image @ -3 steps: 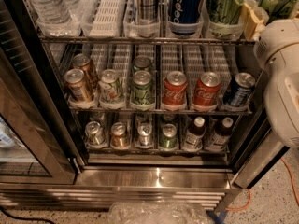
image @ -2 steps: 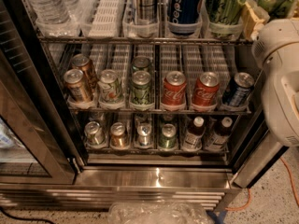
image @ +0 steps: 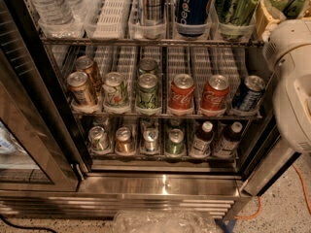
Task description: Pick green can from top shelf of fridge
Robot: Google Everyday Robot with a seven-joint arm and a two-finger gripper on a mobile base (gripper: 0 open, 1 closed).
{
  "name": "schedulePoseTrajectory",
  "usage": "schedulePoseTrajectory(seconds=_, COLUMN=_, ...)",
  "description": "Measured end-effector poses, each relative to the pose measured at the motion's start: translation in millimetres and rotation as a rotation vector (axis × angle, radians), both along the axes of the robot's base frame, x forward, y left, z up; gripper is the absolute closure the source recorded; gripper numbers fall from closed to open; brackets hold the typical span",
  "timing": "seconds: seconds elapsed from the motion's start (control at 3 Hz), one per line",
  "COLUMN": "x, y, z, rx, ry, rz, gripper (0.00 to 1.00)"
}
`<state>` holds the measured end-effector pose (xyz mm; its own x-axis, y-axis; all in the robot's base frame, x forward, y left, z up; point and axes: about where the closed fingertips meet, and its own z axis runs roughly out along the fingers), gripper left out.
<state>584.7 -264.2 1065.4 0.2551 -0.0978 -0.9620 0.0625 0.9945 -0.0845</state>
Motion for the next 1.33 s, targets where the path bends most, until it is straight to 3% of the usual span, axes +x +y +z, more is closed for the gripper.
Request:
schedulePoseTrajectory(seconds=0.33, x=0, y=0, z=0, rx=0.000, ry=0.000, rz=0.000, gripper=1.00)
schedulePoseTrajectory(seconds=1.33, x=-6, y=-1, z=11, rx=-0.007, ry=-0.041, rz=0.020, gripper=1.00)
